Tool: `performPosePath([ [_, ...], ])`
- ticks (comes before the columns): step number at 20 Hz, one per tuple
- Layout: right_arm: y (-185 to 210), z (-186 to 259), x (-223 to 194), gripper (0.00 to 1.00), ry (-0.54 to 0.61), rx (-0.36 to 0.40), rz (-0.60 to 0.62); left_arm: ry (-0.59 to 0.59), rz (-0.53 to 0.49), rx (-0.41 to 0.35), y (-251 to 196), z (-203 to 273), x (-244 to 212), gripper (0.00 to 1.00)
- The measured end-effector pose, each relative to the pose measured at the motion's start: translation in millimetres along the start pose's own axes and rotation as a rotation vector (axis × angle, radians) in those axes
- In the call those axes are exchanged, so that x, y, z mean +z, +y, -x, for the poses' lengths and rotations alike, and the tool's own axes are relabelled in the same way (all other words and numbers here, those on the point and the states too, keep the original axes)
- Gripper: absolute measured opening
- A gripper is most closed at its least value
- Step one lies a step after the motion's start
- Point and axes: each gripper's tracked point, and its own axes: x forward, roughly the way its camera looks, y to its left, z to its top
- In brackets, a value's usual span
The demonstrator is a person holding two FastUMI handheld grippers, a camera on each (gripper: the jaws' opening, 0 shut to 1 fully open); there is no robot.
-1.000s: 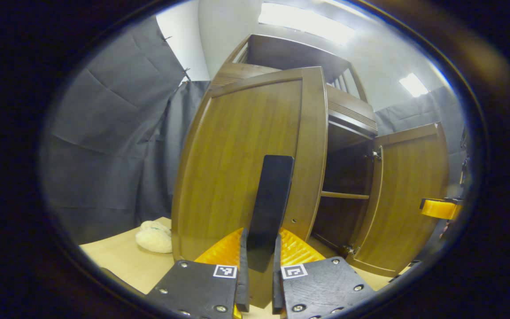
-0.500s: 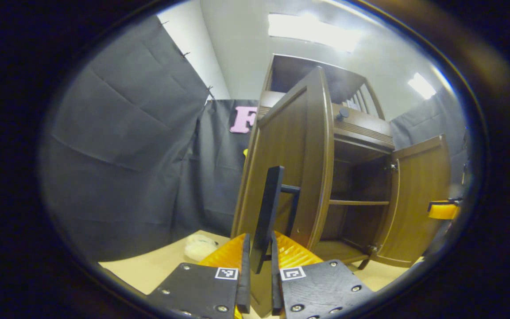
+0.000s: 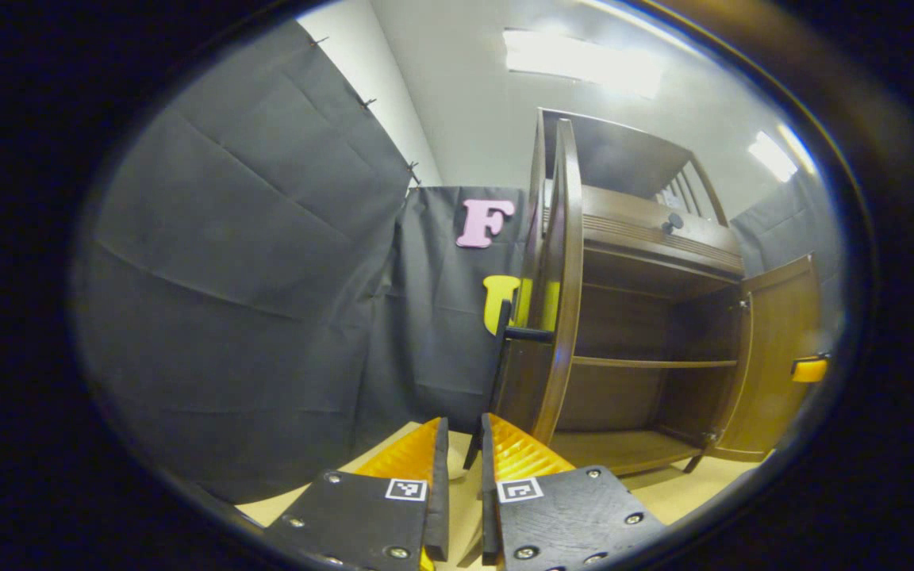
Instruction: Open the right door of the double-door shoe cabinet with the right hand, and open the left door with the left hand.
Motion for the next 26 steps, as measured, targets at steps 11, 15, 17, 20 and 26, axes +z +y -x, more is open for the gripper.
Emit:
performPosePath([
  [11,-1.6,3.9,-5.3,0.94,0.011,-0.03,-0.006,-0.011,0.022,0.025,11.3,9.9,2.5,0.17],
  [15,-6.4,6.8,-9.4,0.94,0.009,-0.03,-0.02,-0.014,0.004,0.078,15.8,17.2,10.6,0.22],
  [17,-6.5,8.6,-15.7,0.94,0.027,-0.03,-0.022,-0.029,-0.033,0.113,18.7,22.2,24.8,0.22],
  [20,-7.6,10.1,-22.3,0.94,0.038,-0.03,-0.013,-0.089,-0.098,0.144,12.9,36.7,57.7,0.17],
  [26,-18.6,21.9,-26.8,0.94,0.04,-0.046,-0.025,-0.168,-0.094,0.095,-41.0,50.9,91.5,0.18],
])
